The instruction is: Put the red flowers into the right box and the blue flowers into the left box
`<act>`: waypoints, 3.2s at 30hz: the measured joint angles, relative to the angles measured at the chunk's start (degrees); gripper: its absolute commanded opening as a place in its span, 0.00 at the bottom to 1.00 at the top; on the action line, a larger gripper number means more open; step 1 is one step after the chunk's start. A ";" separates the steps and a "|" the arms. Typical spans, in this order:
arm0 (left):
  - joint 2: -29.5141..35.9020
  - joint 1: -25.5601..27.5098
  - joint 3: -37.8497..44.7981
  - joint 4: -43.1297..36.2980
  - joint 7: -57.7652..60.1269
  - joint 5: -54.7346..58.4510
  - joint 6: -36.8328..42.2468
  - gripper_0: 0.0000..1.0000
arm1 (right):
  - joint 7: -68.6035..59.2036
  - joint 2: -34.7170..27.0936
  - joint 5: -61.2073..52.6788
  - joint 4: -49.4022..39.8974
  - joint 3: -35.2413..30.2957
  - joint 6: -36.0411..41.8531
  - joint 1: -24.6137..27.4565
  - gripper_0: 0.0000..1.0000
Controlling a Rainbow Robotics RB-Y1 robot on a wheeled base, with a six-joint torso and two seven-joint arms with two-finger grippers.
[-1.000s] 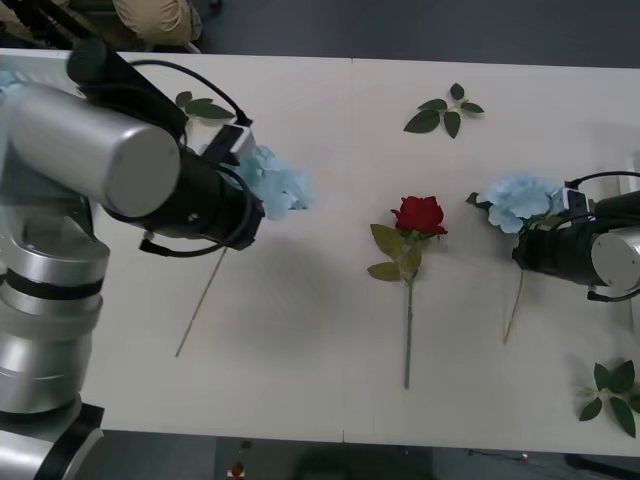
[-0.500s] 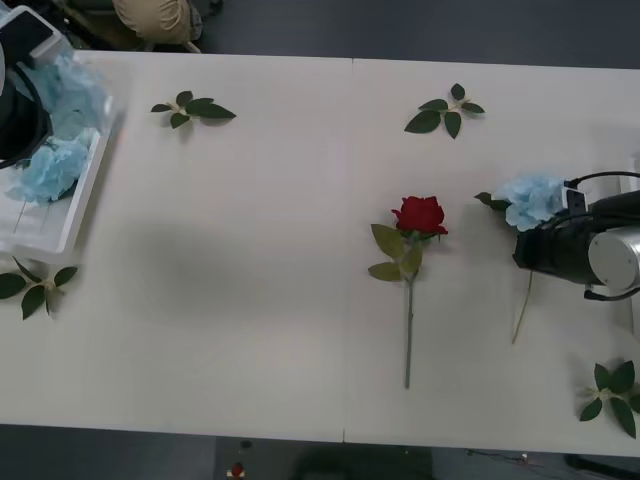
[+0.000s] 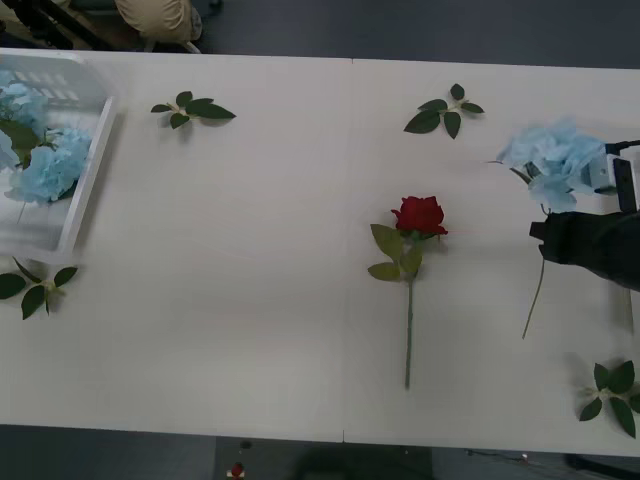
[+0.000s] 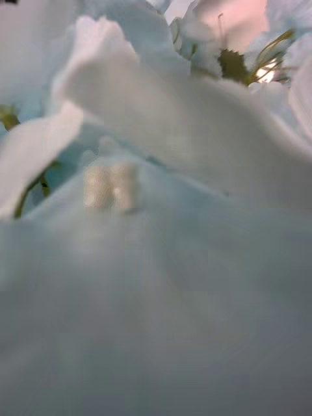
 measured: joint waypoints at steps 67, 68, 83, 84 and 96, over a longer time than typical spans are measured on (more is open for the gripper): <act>-11.76 -4.76 -5.04 -0.78 -1.16 43.13 -0.38 1.00 | 60.60 26.06 -30.14 10.25 11.61 5.47 -25.38 0.00; -12.85 -4.73 -5.04 0.34 -1.17 44.98 -0.98 1.00 | 60.60 26.03 -30.45 10.25 11.61 5.47 -25.38 0.00; -23.70 6.66 -5.05 5.46 -32.38 67.43 -7.60 1.00 | 60.62 25.98 -32.09 10.25 11.59 5.47 -25.38 0.00; -24.42 7.01 -5.12 5.46 -34.57 68.56 -7.60 1.00 | 60.62 25.98 -32.09 10.25 11.59 5.47 -25.38 0.00; -32.25 7.24 -11.67 5.46 -40.61 76.28 -9.39 1.00 | 60.63 25.95 -32.18 10.25 11.58 5.47 -25.38 0.00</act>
